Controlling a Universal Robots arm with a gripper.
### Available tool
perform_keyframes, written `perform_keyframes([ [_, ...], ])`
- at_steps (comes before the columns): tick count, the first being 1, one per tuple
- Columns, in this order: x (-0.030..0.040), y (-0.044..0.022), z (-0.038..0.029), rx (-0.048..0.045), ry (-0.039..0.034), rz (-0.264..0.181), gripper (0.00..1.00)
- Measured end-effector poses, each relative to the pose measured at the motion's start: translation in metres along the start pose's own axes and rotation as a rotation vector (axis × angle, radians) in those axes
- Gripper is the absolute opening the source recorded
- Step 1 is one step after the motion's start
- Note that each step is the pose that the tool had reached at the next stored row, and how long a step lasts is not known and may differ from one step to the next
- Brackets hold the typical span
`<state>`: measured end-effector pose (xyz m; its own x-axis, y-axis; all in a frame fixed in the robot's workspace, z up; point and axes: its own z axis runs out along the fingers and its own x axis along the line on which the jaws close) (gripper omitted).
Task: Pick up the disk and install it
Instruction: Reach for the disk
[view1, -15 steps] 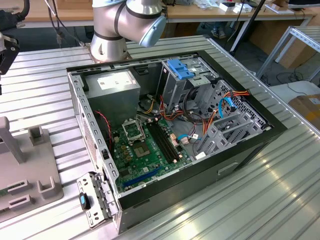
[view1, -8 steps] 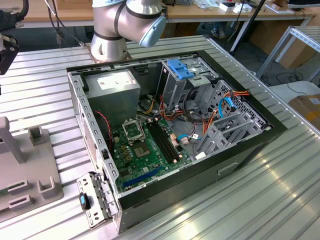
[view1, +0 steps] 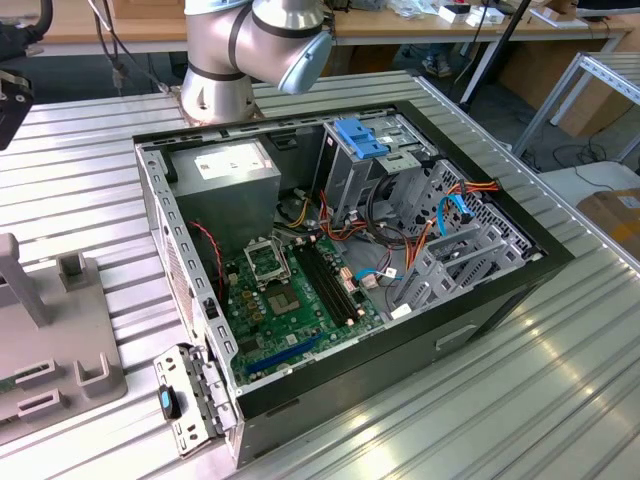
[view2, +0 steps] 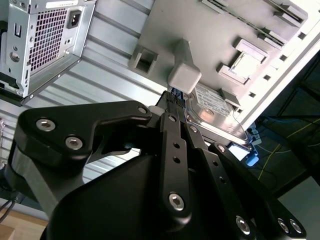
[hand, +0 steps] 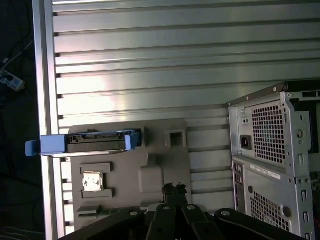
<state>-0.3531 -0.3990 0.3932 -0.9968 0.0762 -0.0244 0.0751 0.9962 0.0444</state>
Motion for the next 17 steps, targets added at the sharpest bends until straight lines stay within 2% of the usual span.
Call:
perform_keyframes([
  [17,0.004,-0.0003,-0.0001,0.0,-0.0001,0.0,0.11],
])
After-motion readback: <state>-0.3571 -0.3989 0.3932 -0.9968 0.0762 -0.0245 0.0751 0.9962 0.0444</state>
